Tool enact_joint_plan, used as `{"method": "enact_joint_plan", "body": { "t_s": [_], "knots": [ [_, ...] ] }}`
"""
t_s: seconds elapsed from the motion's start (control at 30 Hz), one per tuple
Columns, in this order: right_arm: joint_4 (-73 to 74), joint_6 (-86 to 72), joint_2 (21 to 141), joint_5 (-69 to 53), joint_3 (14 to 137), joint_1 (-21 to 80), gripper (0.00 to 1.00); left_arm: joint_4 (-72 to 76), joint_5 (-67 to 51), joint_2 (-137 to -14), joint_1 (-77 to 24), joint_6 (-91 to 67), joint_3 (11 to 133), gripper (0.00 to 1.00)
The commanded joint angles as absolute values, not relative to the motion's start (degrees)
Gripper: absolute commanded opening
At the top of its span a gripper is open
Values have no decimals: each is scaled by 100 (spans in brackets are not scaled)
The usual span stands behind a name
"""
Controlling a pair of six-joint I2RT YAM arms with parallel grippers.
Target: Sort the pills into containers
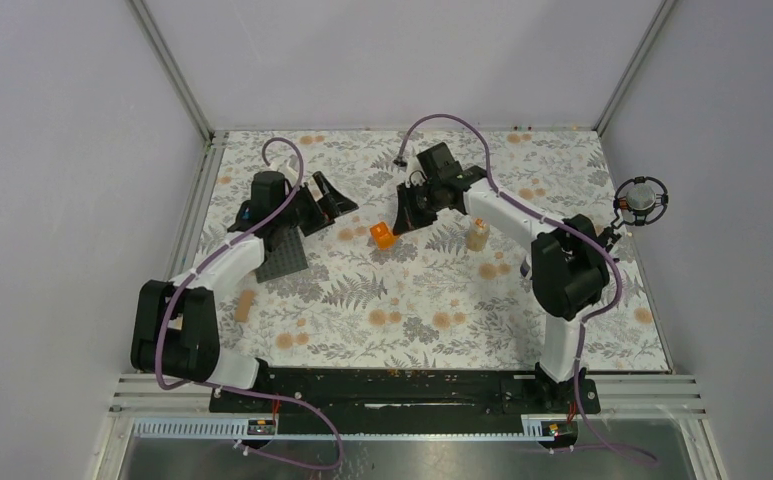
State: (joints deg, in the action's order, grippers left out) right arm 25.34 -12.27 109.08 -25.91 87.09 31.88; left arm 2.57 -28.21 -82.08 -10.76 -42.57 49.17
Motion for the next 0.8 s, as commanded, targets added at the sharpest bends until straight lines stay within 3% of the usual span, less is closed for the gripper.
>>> {"method": "enact_joint_plan", "body": {
  "t_s": [0.0,0.23,0.3,0.33,0.5,0.77],
  "knots": [
    [2982,-674,11278,-2635,8893,3182,0,462,-2352,-7805,-1028,-3879,4955,95],
    [3118,-565,11689,-2428,9072,3180,2,485,-2245,-7554,-1024,-3526,4932,96],
    [3132,-528,11688,-2325,9071,3182,7,477,-2265,-7529,-1028,-3479,4952,96],
    [3140,-540,11682,-2230,9070,3182,11,445,-2275,-7524,-1029,-3453,4964,96],
    [3160,-697,11538,-1722,9109,3182,52,320,-2214,-7502,-1028,-3329,5003,96],
    [3295,-1133,10771,65,9116,3164,72,293,-2063,-7377,-1027,-3158,5030,96]
  ]
}}
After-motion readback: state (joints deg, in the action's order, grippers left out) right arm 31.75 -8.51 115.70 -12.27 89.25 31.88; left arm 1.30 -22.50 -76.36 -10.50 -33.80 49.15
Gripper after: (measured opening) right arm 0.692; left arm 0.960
